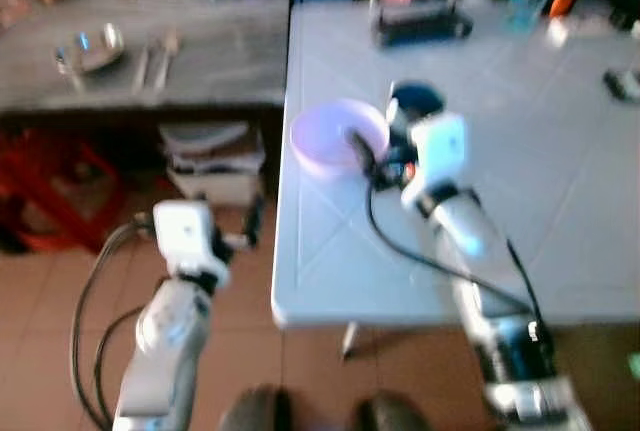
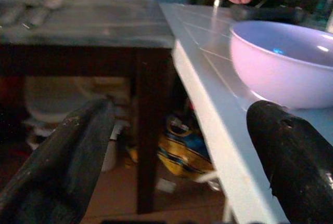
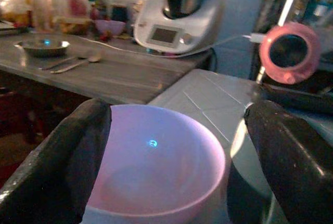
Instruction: Setting the table
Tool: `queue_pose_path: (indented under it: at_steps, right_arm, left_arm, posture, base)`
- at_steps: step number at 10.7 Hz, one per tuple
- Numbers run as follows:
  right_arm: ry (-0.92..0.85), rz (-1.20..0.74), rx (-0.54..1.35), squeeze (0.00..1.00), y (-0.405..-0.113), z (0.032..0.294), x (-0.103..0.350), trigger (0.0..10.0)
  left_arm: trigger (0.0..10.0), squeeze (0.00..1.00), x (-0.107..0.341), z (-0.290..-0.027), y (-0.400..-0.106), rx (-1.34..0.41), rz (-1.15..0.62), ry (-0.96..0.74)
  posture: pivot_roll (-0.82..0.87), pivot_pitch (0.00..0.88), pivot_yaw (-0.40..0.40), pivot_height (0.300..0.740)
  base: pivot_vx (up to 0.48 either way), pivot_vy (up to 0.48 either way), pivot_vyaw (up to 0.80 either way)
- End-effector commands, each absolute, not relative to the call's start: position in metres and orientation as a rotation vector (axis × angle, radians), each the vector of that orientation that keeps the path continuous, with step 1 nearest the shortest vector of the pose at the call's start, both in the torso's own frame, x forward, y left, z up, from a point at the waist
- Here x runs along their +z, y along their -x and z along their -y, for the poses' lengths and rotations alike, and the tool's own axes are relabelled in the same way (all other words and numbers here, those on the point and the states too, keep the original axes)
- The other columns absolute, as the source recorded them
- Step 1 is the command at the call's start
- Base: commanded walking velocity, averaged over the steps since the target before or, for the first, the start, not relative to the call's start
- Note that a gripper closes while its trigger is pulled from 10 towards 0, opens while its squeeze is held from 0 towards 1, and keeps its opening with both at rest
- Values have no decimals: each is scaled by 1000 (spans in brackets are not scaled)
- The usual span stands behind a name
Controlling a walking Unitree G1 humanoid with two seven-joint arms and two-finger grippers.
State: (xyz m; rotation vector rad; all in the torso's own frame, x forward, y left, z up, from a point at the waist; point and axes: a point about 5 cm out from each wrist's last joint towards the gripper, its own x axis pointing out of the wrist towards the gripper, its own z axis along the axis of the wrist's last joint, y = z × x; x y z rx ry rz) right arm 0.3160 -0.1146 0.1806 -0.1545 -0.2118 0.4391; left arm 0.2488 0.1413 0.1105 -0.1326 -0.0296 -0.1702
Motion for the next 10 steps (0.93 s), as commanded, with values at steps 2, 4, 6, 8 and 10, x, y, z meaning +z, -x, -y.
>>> queue_pose_path:
  at_steps: [2,4,6,8,10]
  right_arm:
    - [215,210,592,0,-322,102,185,10000]
    - [317,165,707,0,-330,93,186,10000]
    - [407,89,782,0,-341,90,185,10000]
    - [483,40,804,0,-353,90,185,10000]
    - [511,-23,814,0,-359,89,179,10000]
  left_arm:
    - [10000,0,110,-145,-245,-148,27,119]
    - [10000,0,109,-145,-241,-149,12,113]
    - [10000,0,105,-141,-237,-176,-16,113]
    - [10000,0,101,-142,-235,-172,-45,88]
    - [10000,0,101,-142,-235,-178,-48,88]
  posture:
    - [20,127,62,740]
    - [34,139,62,740]
    - [41,153,62,740]
    - [40,155,61,740]
    - [44,160,59,740]
  base:
    - [0,0,0]
    - [0,0,0]
    - [0,0,0]
    - [0,0,0]
    - [0,0,0]
